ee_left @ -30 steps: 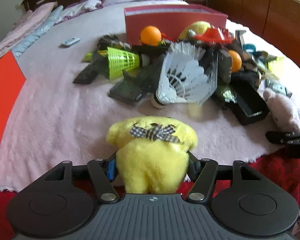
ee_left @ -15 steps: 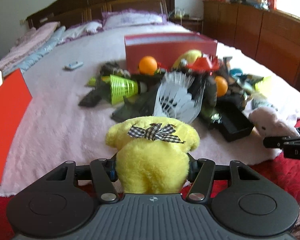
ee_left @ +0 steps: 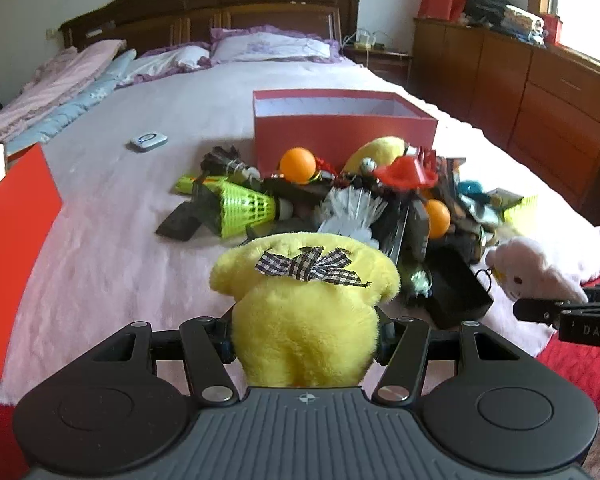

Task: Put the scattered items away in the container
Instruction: 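Carry yellow plush dog in left tool and pink bunny in right tool over red box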

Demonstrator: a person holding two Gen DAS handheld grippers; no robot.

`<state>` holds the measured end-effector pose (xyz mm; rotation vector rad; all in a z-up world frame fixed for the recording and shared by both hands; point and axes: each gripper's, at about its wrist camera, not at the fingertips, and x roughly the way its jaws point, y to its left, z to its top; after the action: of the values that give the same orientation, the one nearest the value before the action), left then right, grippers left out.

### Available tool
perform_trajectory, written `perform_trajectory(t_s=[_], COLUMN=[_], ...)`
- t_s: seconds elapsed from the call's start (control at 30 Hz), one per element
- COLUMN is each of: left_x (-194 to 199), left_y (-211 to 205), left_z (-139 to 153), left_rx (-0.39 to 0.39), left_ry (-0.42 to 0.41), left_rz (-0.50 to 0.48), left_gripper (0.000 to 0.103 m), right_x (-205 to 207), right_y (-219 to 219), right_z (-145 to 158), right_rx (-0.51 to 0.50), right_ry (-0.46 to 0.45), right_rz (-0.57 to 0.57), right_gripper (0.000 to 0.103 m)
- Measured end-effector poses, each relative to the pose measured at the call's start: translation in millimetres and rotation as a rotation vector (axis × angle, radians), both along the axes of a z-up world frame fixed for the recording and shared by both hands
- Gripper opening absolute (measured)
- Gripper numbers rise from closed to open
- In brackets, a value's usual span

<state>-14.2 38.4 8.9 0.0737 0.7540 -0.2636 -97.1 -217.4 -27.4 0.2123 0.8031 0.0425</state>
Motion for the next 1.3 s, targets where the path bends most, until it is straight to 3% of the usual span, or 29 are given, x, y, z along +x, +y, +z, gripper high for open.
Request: perform_trajectory(t_s=[0.4, 0.6, 1.3], left_x=[31.4, 57.0, 172.1], left_y=[-31.9, -35.0, -62.6], left_z=[20.1, 26.4, 43.2], left_rx=[-0.011, -0.052, -0.048], left_ry=[-0.036, -0.061, -0.159], left_rz=[-0.111, -0.091, -0.062], left_gripper=[0.059, 0.059, 0.059], right_x=[21.9, 46.3, 171.4], right_y=[-5.5, -7.6, -20.5], right_z=[23.2, 35.1, 71.5], right_rx=[0.068, 0.069, 0.058], right_ry=[-0.056, -0.078, -0.203], right_rz=[-0.028, -0.011, 0.032], right_gripper=[0.037, 0.037, 0.037])
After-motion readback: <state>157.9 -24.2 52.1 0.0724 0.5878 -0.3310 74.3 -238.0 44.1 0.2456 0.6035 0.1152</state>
